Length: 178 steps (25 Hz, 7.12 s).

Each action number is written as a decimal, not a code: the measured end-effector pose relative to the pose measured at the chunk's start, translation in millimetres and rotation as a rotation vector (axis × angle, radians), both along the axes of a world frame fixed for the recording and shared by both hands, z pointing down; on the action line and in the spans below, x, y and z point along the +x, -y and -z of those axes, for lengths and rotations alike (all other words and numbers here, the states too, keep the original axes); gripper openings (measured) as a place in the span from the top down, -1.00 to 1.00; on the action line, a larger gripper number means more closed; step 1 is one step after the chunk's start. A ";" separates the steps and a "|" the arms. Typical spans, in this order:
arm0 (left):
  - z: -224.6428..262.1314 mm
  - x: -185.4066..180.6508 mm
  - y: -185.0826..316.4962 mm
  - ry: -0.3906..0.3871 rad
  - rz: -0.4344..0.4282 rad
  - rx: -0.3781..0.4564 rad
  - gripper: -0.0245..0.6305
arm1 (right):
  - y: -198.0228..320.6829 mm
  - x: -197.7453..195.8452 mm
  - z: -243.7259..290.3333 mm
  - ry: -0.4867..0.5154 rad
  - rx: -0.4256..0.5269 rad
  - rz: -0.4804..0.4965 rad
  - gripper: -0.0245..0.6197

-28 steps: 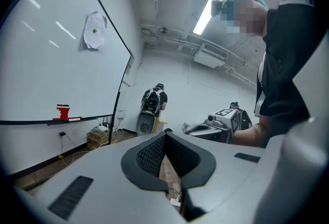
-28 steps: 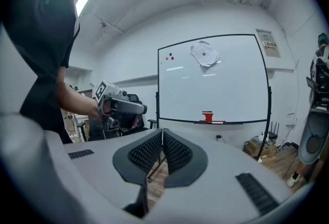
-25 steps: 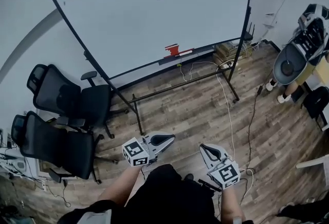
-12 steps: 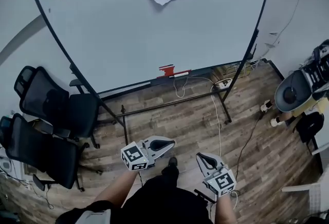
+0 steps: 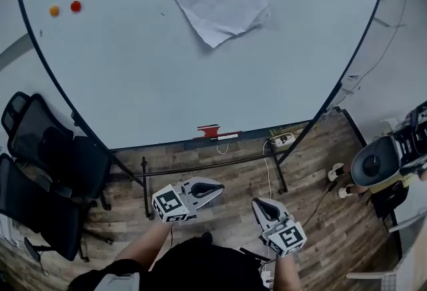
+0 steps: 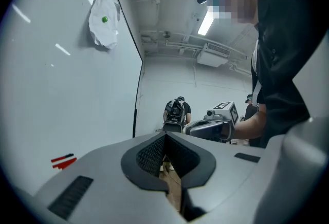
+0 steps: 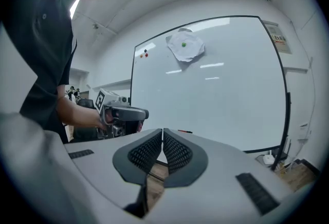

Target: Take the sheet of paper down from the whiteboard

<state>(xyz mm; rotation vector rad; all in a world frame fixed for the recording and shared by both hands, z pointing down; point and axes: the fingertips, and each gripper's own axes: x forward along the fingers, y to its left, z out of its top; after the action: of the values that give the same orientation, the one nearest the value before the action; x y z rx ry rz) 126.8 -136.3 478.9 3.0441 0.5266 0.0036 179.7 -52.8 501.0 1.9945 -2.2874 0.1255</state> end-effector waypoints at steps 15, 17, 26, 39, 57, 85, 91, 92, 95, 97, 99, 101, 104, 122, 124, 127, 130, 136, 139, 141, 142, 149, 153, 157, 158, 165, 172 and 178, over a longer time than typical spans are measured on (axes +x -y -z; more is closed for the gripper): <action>30.8 51.1 103.5 -0.039 0.329 0.153 0.90 | 116.5 60.7 32.6 0.061 0.136 0.335 0.86; 41.5 60.0 111.9 -0.050 0.383 0.165 0.90 | 127.5 71.1 42.2 0.037 0.141 0.405 0.86; 108.6 83.8 133.1 -0.095 0.554 0.298 0.90 | 169.3 118.2 117.4 -0.074 0.268 0.580 0.86; 256.6 80.7 171.8 -0.226 0.695 0.484 0.90 | 203.0 120.0 265.7 -0.301 0.544 0.527 0.86; 384.0 103.5 180.3 -0.229 0.756 0.764 0.90 | 244.5 131.7 412.1 -0.525 0.642 0.333 0.86; 430.4 134.7 263.5 0.071 1.008 1.152 0.44 | 282.4 189.6 399.6 -0.569 0.275 0.153 0.56; 425.5 139.7 268.4 0.115 1.032 1.195 0.44 | 287.9 190.6 392.1 -0.564 0.253 0.161 0.56; 425.5 140.0 269.9 0.122 1.038 1.201 0.44 | 288.8 189.7 391.7 -0.565 0.252 0.163 0.56; 424.8 141.3 272.2 0.138 1.050 1.225 0.50 | 292.2 188.5 389.5 -0.563 0.246 0.172 0.56; 424.2 141.6 272.4 0.145 1.058 1.242 0.51 | 294.1 186.2 387.6 -0.558 0.238 0.179 0.56; 424.2 141.6 272.0 0.147 1.062 1.248 0.51 | 296.9 187.2 386.4 -0.548 0.227 0.177 0.56; 423.9 141.6 272.2 0.152 1.069 1.271 0.51 | 300.8 189.3 385.9 -0.538 0.216 0.169 0.56; 423.1 141.6 273.9 0.162 1.078 1.295 0.52 | 307.8 191.2 384.6 -0.527 0.205 0.163 0.56; 423.6 141.0 274.7 0.148 1.084 1.282 0.52 | 318.7 181.4 370.4 -0.414 0.179 0.239 0.71; 423.3 142.1 274.4 0.145 1.083 1.286 0.52 | 319.4 183.2 370.1 -0.415 0.182 0.234 0.76; 422.9 143.1 273.8 0.139 1.079 1.282 0.52 | 319.1 185.8 368.1 -0.412 0.181 0.233 0.82; 423.2 143.5 272.0 0.139 1.081 1.288 0.52 | 316.6 186.4 365.6 -0.402 0.179 0.245 0.83; 421.3 142.9 271.5 0.159 1.068 1.277 0.52 | 313.5 180.8 363.4 -0.387 0.181 0.270 0.84; 420.6 142.4 266.1 0.148 1.054 1.278 0.52 | 311.7 180.4 364.7 -0.383 0.185 0.269 0.85; 422.3 142.6 256.6 0.128 1.045 1.286 0.52 | 309.8 181.1 364.0 -0.382 0.183 0.271 0.85; 423.9 142.7 250.9 0.117 1.039 1.290 0.53 | 309.0 181.4 363.1 -0.380 0.180 0.273 0.85; 436.5 132.9 202.8 0.041 1.016 1.345 0.52 | 309.5 173.9 342.2 -0.389 0.134 0.292 0.86; 436.4 125.4 202.4 0.049 1.022 1.336 0.52 | 309.7 167.3 323.3 -0.382 0.093 0.310 0.86; 428.3 113.9 209.6 0.074 1.034 1.318 0.52 | 304.0 161.2 303.6 -0.392 0.071 0.327 0.86; 425.7 111.3 211.3 0.080 1.036 1.313 0.52 | 301.2 159.2 298.5 -0.399 0.064 0.330 0.86; 398.0 93.3 221.7 0.117 1.034 1.248 0.52 | 287.2 159.9 252.1 -0.391 0.002 0.345 0.86; 360.0 89.8 228.8 0.145 1.015 1.165 0.52 | 266.0 167.0 213.0 -0.379 -0.043 0.348 0.86; 321.1 85.4 237.8 0.166 1.006 1.077 0.52 | 253.1 175.5 179.1 -0.361 -0.075 0.342 0.86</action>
<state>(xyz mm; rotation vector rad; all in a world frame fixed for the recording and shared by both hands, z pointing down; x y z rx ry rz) 212.1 -374.1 157.8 3.7314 -1.4975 0.6716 355.2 -306.0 321.9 1.4223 -2.2967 -0.1607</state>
